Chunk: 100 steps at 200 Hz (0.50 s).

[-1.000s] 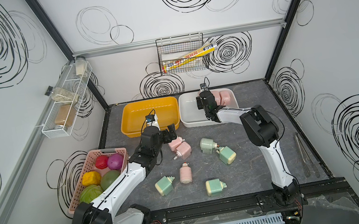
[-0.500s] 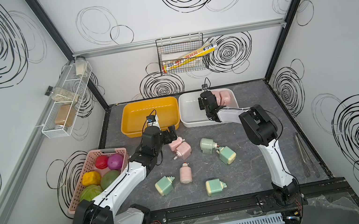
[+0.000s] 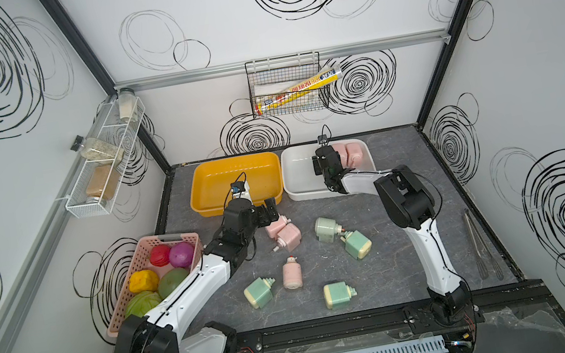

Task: Place the pencil sharpeners by color into the storage box
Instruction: Place the pencil sharpener in the storage box.

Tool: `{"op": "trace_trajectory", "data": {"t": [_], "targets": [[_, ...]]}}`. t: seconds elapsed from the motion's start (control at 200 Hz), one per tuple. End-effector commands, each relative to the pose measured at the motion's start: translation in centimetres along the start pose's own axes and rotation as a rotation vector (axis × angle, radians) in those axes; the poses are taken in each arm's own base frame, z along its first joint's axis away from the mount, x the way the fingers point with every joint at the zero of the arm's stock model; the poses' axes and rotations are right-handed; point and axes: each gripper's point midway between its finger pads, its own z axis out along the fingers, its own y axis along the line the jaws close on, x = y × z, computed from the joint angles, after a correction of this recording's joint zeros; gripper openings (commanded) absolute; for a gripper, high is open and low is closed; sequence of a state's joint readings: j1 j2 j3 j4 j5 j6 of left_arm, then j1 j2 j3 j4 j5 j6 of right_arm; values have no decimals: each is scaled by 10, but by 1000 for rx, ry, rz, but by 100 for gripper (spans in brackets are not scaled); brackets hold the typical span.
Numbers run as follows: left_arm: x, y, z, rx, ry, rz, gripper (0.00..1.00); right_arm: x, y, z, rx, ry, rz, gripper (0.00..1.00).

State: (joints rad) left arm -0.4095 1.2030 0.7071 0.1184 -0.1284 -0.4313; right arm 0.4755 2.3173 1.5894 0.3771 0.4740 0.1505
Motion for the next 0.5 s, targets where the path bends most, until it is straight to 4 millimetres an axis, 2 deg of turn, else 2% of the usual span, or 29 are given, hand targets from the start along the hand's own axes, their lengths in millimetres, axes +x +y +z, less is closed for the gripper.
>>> {"op": "trace_trajectory", "data": {"t": [0.0, 0.095, 0.32, 0.495], "targets": [[-15, -5, 0, 9, -33, -6, 99, -14, -9, -2, 36, -47, 27, 63], [-15, -5, 0, 8, -32, -6, 99, -17, -11, -5, 42, -55, 29, 69], [-16, -5, 1, 8, -28, -5, 99, -28, -15, -12, 45, -68, 29, 74], [-16, -5, 1, 1, -23, -4, 99, -39, -4, -22, -31, -57, 2, 77]]}}
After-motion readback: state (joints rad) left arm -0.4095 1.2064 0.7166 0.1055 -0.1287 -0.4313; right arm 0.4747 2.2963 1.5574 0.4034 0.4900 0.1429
